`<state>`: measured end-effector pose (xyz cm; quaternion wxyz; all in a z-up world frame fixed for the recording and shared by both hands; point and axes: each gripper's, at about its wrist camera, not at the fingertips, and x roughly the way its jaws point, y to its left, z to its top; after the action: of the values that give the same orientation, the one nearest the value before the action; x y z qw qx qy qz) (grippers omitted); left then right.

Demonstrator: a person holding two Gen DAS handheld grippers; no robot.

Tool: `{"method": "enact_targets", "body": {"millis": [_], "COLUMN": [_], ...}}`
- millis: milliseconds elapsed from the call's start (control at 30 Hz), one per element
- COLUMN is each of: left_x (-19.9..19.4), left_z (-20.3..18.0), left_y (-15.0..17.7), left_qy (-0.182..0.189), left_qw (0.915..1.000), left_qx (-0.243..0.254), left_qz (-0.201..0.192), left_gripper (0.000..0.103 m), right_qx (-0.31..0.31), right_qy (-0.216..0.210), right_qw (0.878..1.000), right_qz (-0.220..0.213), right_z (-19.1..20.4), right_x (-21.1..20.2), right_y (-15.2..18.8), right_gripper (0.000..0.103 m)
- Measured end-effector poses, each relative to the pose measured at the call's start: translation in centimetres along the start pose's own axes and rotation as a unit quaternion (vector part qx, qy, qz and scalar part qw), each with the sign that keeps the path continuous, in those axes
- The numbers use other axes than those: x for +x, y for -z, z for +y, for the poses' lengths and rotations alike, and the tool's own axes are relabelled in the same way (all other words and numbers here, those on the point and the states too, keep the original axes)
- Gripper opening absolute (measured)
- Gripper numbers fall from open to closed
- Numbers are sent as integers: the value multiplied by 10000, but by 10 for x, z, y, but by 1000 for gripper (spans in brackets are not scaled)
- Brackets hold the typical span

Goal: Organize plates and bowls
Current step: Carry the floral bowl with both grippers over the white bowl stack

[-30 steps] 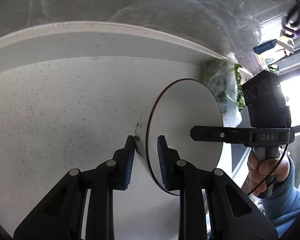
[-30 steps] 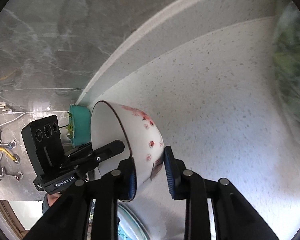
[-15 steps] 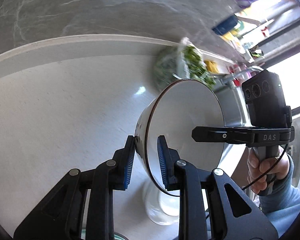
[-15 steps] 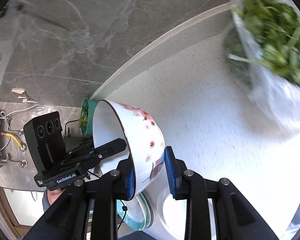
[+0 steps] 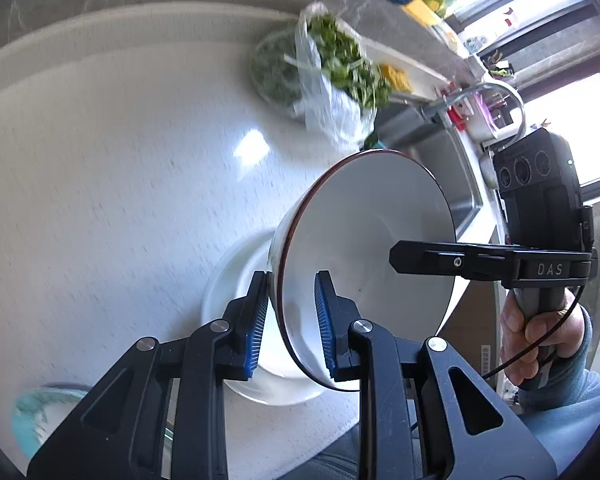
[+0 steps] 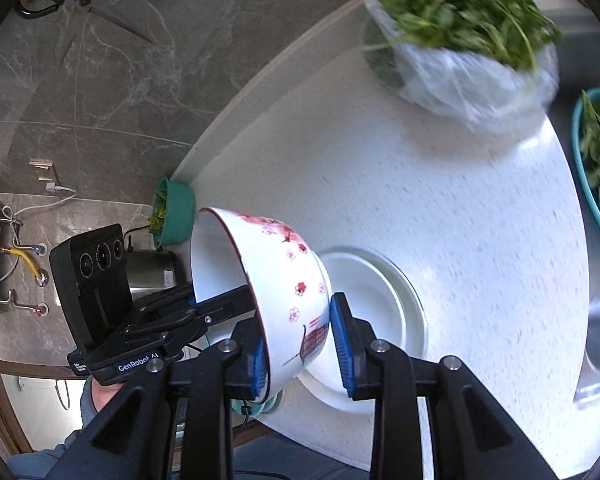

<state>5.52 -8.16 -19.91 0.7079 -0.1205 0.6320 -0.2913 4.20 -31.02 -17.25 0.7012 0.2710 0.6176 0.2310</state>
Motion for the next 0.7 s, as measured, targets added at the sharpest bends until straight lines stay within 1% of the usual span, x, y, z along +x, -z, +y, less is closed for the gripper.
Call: {"method": "enact_targets", "body": {"millis": [133,233,300,467,567,700], "left_x": [17,28,34,43,47,52], "left_z": [-4,0,2,2,4,3], "left_y": [25,33,34,38,40,38], "left_qy": [-69,-118,-160,-444,-483,-584], "left_qw": [9998,9996,9995,9987,9984,9979], "left_qx": [-41,-104,-112,-37,-69,-47], "left_qz": [167,233,246,240,274,269], "left_gripper": [21,21,21,21,21,21], "right_qx": [-1,-16,-40,-203,-305,-320], "right_qy": [177,303,356,512,693,794], "right_qw": [9998,9995,9993,9984,9971,9962], "right_qz": [69,111,118,112,97,130], "right_z": [-8,-13,-16,-16,-14,-19], "right_x": [3,9,11,19,26,34], "right_y": [14,22,25,26,25,23], "right_gripper": [31,31,31,31,31,29]}}
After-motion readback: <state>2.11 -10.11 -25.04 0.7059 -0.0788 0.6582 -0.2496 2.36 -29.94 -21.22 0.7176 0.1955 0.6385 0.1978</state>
